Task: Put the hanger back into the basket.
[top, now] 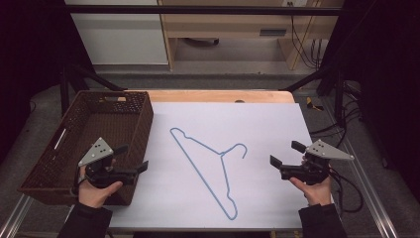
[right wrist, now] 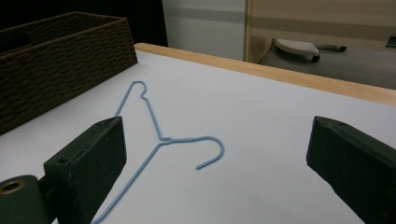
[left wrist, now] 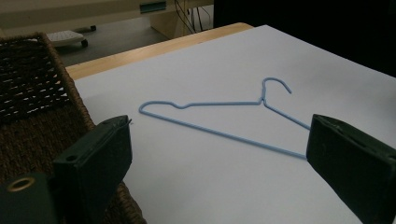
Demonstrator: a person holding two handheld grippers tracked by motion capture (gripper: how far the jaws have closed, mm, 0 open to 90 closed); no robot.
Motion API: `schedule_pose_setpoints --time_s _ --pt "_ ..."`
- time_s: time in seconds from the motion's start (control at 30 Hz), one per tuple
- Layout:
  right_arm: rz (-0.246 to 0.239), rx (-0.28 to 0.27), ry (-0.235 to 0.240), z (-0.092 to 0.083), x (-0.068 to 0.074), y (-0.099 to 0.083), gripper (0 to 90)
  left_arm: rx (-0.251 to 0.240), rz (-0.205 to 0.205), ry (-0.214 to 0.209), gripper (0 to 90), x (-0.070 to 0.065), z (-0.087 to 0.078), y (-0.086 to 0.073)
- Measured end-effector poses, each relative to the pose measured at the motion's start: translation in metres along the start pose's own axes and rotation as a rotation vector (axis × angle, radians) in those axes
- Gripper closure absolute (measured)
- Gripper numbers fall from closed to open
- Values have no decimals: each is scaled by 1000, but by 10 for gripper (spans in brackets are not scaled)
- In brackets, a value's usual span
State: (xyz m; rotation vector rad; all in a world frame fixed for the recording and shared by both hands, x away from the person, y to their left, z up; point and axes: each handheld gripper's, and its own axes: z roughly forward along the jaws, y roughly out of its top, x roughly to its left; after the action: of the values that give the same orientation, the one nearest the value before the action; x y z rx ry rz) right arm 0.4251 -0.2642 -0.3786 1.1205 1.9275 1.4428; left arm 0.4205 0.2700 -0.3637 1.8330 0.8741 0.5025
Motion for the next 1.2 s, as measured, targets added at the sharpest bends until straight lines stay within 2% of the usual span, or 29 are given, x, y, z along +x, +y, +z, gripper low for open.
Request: schedule_pose_setpoints --time_s 0.27,0.37,0.67,0.93,1.03,1.07,1.1,1.2 --pt "-5 13 -7 1 3 2 67 3 7 -16 69 -6 2 1" --pt "-24 29 -11 3 4 2 72 8 19 -20 69 -9 4 1" --pt "-40 78 -11 18 12 7 89 17 33 -34 71 -15 9 2" --pt "-66 142 3 47 23 13 119 21 40 -45 72 -20 11 2" --pt "-71 162 6 61 26 16 129 21 40 -51 73 -21 12 2" --pt "-77 173 1 71 26 17 128 24 45 -53 73 -22 12 2" --pt "-77 173 1 71 26 17 128 26 47 -54 73 -22 12 2" --pt "-80 209 -3 88 25 18 148 30 45 -59 74 -23 14 1"
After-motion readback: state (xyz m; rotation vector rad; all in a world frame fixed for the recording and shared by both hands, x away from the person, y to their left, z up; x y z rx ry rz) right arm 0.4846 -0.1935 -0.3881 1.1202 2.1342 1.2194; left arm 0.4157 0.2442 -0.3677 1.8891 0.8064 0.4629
